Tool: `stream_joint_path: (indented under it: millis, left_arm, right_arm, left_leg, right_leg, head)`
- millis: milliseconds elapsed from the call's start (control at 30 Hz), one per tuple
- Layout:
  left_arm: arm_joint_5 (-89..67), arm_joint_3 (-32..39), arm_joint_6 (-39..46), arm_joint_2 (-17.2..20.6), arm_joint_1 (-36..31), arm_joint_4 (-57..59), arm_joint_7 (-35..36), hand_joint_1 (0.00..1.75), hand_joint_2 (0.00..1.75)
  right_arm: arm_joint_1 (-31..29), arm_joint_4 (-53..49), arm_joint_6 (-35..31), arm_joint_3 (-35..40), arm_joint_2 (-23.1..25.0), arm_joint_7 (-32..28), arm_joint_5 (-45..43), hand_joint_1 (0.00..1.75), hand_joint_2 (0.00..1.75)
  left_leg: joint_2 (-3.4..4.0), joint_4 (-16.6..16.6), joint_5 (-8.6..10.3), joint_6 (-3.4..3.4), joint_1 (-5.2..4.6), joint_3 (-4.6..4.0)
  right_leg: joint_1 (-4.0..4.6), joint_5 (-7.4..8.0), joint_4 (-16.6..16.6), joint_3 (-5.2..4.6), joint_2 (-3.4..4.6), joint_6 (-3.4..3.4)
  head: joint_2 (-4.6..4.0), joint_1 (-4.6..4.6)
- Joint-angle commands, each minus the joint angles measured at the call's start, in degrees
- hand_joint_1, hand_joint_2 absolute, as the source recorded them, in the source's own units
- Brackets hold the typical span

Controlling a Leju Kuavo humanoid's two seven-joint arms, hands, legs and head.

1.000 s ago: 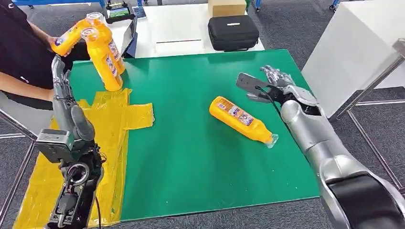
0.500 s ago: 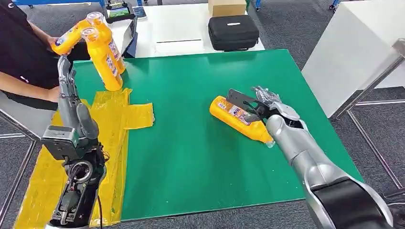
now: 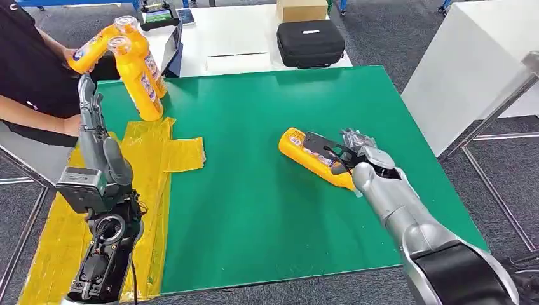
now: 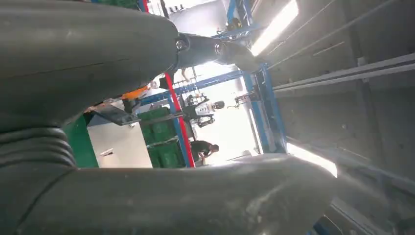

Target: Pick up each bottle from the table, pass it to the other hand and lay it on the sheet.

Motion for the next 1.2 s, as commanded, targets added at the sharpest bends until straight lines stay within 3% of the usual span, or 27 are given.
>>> stream_joint_path:
  millis: [33, 267, 333, 1200]
  left_arm:
    - [0.07, -1.33, 0.02, 0.63, -1.39, 2.71, 0.26, 0.00, 0.00]
    - [0.07, -1.33, 0.02, 0.63, -1.39, 2.71, 0.26, 0.00, 0.00]
    - [0.07, -1.33, 0.02, 0.63, -1.39, 2.71, 0.26, 0.00, 0.00]
    - [1.04, -2.76, 0.03, 0.41, -2.50, 5.17, -0.05, 0.00, 0.00]
  right_arm:
    - [-1.97, 4.38, 0.60, -0.49, 0.76, 0.30, -0.04, 0.00, 1.75]
    - [-1.97, 4.38, 0.60, -0.49, 0.76, 0.30, -0.04, 0.00, 1.75]
    - [-1.97, 4.38, 0.60, -0.49, 0.76, 0.30, -0.04, 0.00, 1.75]
    - [0.34, 11.86, 3.22, -2.25, 4.05, 4.13, 4.17, 0.00, 1.75]
  left_leg:
    - [0.09, -0.01, -0.03, -0.05, -0.02, 0.11]
    - [0.27, 0.06, -0.22, -0.13, -0.06, 0.44]
    - [0.10, -0.01, -0.06, -0.06, -0.04, 0.16]
    - [0.18, 0.01, -0.13, -0.10, -0.04, 0.33]
  right_leg:
    - [0.00, -0.04, -0.01, 0.11, -0.02, 0.00]
    - [-0.01, -0.23, 0.07, 0.43, -0.02, -0.01]
    - [-0.02, -0.07, 0.01, 0.16, -0.02, 0.00]
    - [0.00, -0.14, 0.01, 0.32, -0.02, -0.01]
  head:
    - [0.00, 0.00]
    - [0.00, 0.00]
    - [0.00, 0.00]
    - [0.00, -0.02]
